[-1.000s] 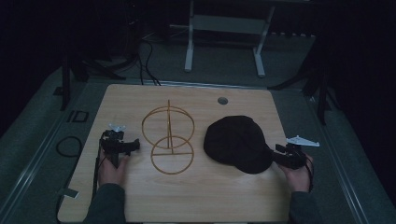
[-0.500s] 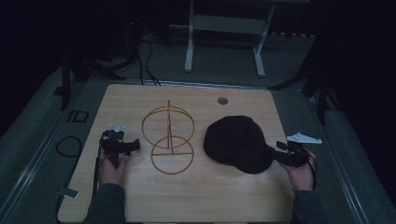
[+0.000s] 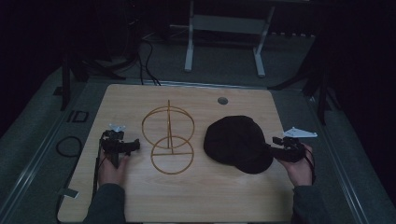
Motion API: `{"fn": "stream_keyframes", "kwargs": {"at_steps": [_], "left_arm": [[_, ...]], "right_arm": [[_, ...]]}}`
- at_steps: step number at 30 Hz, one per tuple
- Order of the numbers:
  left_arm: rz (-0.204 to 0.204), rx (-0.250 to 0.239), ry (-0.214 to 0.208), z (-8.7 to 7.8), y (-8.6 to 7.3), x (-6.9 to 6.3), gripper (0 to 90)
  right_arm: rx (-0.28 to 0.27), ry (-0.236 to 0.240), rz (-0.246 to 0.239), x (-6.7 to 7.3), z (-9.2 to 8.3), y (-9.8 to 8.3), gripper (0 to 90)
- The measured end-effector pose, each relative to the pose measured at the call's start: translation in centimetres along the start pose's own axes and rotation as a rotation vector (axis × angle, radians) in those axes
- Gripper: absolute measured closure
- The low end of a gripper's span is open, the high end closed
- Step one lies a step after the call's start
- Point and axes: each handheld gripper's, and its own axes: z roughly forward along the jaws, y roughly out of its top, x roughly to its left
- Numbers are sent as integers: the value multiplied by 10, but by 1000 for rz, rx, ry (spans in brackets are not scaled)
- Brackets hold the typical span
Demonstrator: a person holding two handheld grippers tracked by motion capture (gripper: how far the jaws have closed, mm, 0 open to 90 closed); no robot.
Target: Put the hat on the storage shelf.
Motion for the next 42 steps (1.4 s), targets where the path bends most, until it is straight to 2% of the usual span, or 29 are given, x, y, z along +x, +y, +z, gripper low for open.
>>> {"fn": "stream_keyframes", "kwargs": {"at_steps": [12,16,27,30,42], "left_arm": [[0,0,1,0,0,0,22],[0,0,0,0,0,0,22],[0,1,0,0,0,0,22],[0,0,-1,0,0,0,22],[0,0,-1,0,0,0,22]], "right_arm": [[40,30,-72,11,10,14,433],[27,67,-72,14,12,19,421],[49,94,-126,23,19,30,395],[49,115,-129,25,21,33,386],[88,137,-172,32,32,45,284]]}}
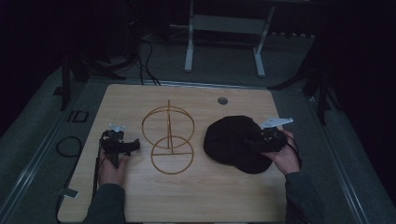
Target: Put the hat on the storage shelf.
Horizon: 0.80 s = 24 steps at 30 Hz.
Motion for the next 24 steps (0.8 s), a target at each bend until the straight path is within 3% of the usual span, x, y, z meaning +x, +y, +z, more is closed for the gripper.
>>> {"fn": "stream_keyframes", "kwargs": {"at_steps": [5,24], "left_arm": [[0,0,0,0,0,0,21],[0,0,0,0,0,0,22]], "right_arm": [[18,7,-31,5,4,8,223],[73,23,-92,9,17,28,201]]}}
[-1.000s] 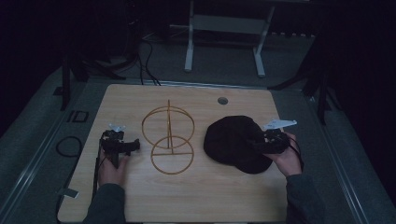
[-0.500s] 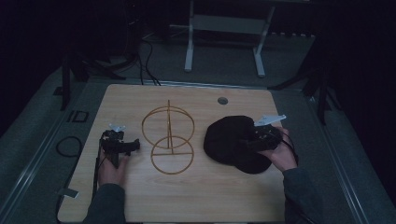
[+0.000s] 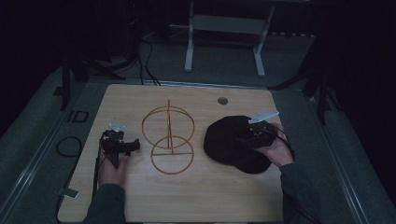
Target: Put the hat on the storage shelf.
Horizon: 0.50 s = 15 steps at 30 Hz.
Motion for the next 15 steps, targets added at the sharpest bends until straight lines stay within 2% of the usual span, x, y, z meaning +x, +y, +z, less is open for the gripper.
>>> {"fn": "stream_keyframes", "kwargs": {"at_steps": [2,5,10,15], "left_arm": [[0,0,0,0,0,0,22],[0,0,1,0,0,0,22],[-1,1,2,0,0,0,22],[-3,-1,2,0,0,-1,22]], "right_arm": [[9,20,3,0,1,1,201],[14,22,0,1,2,4,205],[13,22,-4,1,5,8,160],[22,46,-2,-1,9,13,121]]}}
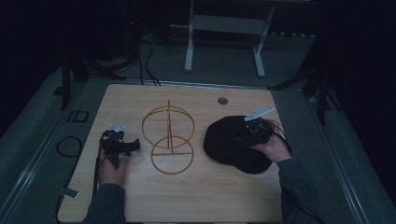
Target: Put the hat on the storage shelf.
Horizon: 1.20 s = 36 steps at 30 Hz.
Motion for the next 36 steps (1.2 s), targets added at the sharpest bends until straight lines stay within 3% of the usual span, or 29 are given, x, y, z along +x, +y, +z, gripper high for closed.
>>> {"fn": "stream_keyframes", "kwargs": {"at_steps": [10,18,36], "left_arm": [[0,0,0,0,0,0,22],[2,2,0,0,0,0,22],[2,2,0,0,0,0,22]], "right_arm": [[49,21,-2,-4,11,5,108],[129,19,2,-8,22,4,113],[225,18,31,-17,31,-7,235]]}}
